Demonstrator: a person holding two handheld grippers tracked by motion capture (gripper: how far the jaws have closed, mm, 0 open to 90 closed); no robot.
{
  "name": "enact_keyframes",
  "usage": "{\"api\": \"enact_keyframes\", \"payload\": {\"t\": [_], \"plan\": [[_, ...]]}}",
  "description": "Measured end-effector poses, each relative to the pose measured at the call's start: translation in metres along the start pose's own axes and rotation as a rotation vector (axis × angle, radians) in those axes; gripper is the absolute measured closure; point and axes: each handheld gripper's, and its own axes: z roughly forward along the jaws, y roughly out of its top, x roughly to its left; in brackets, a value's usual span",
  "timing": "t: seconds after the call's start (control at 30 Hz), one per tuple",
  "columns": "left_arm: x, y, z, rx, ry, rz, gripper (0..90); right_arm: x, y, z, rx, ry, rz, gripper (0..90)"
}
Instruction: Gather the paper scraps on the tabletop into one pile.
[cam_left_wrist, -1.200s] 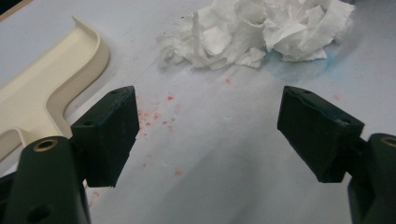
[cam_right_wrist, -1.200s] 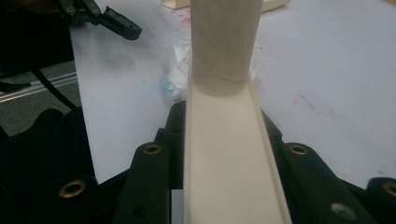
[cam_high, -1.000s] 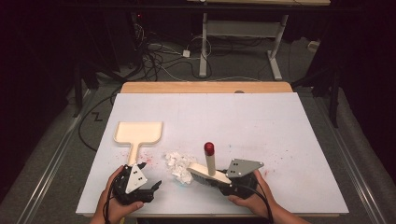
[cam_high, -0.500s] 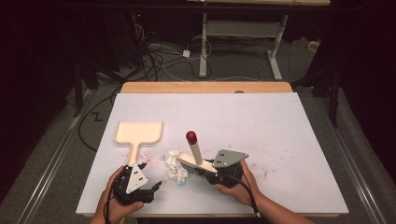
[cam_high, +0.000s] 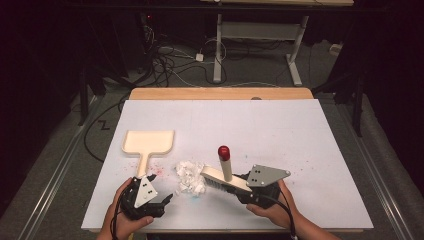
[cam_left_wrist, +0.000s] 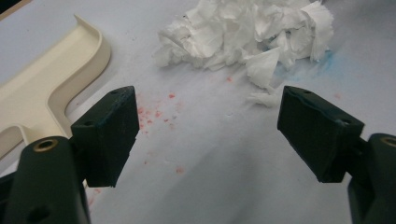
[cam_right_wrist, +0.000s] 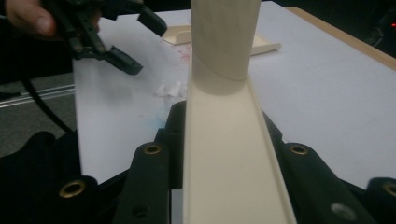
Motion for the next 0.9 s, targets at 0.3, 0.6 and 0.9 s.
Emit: {"api": "enact_keyframes", "payload": {"t": [0.3, 0.6, 0.9], "plan": [[0.002, 0.000, -0.003, -0.024, 0.010, 0.002, 20.1, 0.012, -0.005, 0.012, 0.033, 0.077, -0.017, 68.5], [0.001, 0.000, -0.002, -0.015, 0.001, -0.003, 20.1, 0.012, -0.007, 0.041, 0.051, 0.041, -0.018, 68.5], [0.002, -0.002, -0.002, -0.009, 0.002, -0.012, 20.0, 0.001, -0.001, 0.017, 0.008, 0.039, 0.002, 68.5]]}}
